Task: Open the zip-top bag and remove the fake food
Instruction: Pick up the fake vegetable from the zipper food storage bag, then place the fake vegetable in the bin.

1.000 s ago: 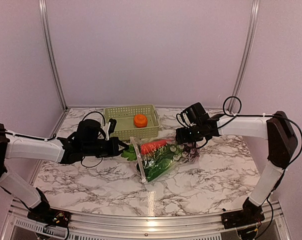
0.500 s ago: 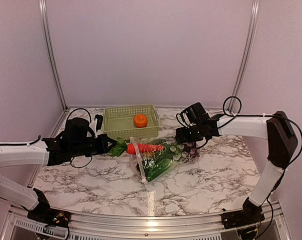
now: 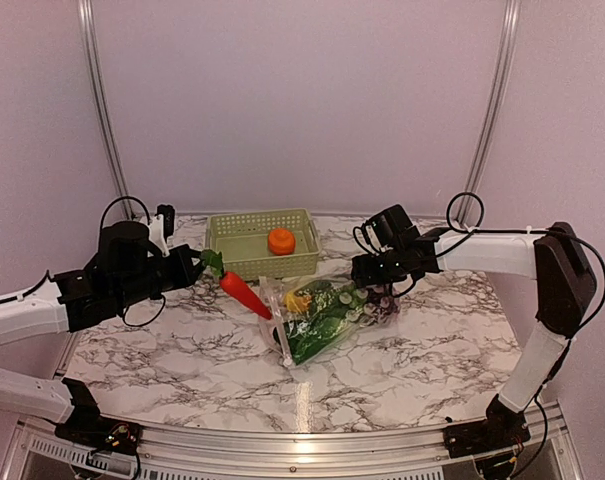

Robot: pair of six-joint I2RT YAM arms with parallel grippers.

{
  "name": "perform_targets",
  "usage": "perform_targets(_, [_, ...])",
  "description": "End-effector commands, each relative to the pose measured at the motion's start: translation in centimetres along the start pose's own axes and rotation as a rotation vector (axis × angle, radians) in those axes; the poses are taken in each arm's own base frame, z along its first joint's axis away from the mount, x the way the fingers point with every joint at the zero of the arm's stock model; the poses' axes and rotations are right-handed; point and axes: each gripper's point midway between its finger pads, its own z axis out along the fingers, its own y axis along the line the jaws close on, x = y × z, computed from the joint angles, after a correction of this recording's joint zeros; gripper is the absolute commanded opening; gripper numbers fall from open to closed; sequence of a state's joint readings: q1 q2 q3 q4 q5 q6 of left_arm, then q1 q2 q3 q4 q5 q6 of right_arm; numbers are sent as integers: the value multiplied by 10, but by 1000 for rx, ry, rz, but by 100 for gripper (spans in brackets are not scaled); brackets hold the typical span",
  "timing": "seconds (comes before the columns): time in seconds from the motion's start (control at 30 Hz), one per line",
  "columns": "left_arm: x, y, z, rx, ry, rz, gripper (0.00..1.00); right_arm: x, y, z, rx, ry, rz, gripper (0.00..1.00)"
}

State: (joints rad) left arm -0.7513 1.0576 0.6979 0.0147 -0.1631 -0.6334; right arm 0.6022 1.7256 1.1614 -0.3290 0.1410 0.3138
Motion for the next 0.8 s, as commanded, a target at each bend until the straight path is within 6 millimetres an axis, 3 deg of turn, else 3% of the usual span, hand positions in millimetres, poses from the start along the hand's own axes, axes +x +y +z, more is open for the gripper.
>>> perform_targets(0.0, [-35,-7,-13,-33,-84,45,0,-20,5,-11,-14,-60,6,71])
perform_targets(0.2, [-59,-22,-13,-19,-122,66,0,-23,5,-15,-14,-72,10,71])
perform_targets(0.4, [-97,-45,-9,1,-181,88,0,-22,5,-18,-18,-76,17,71])
perform_targets(0.6, [-138,-56,7,6,-226,111,0,-24,3,-22,-16,-91,24,71])
perform_targets(0.77, [-168,-51,31,5,-249,100,0,-33,0,-28,6,-107,27,71])
